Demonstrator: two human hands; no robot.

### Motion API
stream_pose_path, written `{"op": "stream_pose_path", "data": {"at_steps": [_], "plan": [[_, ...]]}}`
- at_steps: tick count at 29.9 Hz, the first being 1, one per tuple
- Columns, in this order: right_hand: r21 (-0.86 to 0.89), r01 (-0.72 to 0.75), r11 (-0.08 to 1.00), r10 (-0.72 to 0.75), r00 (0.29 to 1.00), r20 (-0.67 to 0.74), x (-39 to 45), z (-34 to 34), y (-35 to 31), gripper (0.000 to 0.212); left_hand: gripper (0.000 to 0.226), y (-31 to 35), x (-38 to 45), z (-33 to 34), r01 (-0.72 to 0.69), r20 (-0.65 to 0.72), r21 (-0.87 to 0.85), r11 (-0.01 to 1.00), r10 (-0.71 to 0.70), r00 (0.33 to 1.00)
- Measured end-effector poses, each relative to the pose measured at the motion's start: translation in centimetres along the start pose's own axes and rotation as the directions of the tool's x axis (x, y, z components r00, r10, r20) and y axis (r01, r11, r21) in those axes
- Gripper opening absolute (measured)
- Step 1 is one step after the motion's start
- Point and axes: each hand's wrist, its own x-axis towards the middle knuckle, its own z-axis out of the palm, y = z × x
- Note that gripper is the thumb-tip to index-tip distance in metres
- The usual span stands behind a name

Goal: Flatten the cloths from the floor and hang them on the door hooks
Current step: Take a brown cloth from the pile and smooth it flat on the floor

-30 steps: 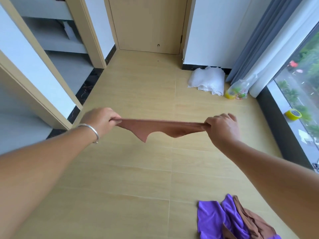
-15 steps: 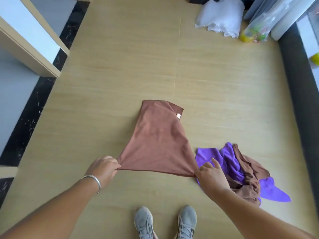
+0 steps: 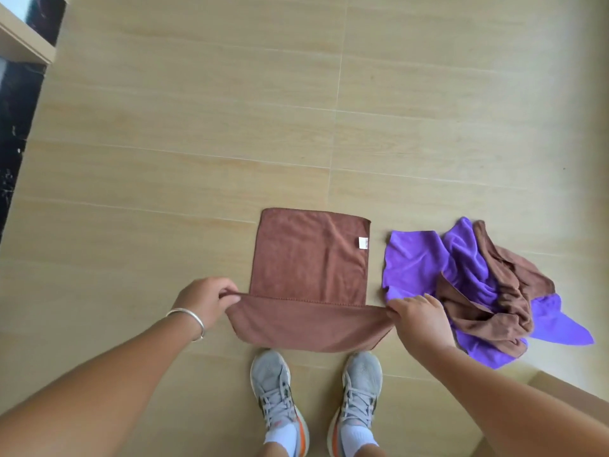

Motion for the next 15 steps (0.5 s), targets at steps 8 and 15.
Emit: {"op": "stream_pose_path", "data": {"at_steps": [8,15], "plan": [[0.257,-0.132,0.957,0.174,0.974,-0.148,15.2,2.2,3.0,0.017,0.009,0.8,17.1,2.4,0.025,-0.166,-0.189,0.982,-0.057,0.984],[0.329,-0.174,0.928,0.227,0.965,-0.13,30.7,8.3,4.5,0.018,0.006,-1.7,31.4,7.3,0.031,-0.201,-0.033,0.999,-0.037,0.979]]}}
